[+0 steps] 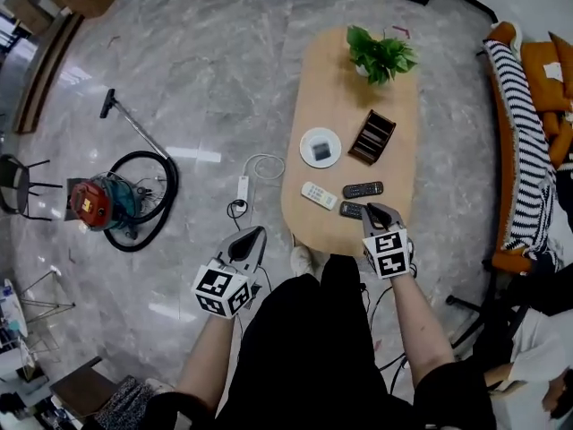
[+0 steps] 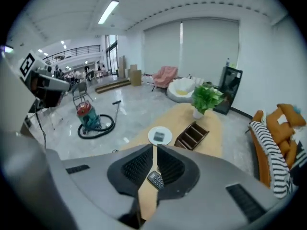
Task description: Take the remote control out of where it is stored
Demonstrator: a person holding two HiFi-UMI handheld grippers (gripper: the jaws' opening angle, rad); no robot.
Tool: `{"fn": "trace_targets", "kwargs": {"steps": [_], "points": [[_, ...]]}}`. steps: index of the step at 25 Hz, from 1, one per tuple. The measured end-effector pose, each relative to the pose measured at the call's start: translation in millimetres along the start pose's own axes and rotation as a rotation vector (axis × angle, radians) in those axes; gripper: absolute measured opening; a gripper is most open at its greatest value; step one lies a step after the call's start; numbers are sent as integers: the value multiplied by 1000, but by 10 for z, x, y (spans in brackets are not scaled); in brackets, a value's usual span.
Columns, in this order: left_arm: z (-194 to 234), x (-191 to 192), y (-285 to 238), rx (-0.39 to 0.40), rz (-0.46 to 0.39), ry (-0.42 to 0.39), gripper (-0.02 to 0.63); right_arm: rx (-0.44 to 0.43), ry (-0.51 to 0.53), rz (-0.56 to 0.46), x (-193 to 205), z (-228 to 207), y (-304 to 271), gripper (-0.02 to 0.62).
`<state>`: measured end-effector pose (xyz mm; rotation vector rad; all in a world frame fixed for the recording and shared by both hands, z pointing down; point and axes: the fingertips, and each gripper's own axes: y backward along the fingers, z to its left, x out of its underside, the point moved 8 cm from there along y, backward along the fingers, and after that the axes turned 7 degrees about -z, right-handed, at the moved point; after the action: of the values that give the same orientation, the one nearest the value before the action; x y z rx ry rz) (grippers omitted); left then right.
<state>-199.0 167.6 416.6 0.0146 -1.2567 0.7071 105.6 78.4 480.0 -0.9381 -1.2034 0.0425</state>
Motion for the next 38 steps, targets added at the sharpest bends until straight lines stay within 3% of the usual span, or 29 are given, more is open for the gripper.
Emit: {"fn": "trace_targets", "kwargs": {"steps": [6, 14, 21, 26, 38], "points": [[-171, -306, -22, 31, -80, -28, 6, 114, -104, -135, -142, -262, 696, 32], [-544, -513, -38, 35, -146, -100, 6, 181, -157, -290, -273, -349, 1453, 25], [-1172, -841, 78, 17, -269, -163, 6, 137, -298, -502, -372, -421, 2295, 9], [-1636, -905, 255, -10, -338, -192, 6, 101, -260, -636, -363, -460, 2830, 9], [-2154, -831, 572, 2, -400, -225, 6, 69, -244, -717, -275, -487, 3170, 8]]}}
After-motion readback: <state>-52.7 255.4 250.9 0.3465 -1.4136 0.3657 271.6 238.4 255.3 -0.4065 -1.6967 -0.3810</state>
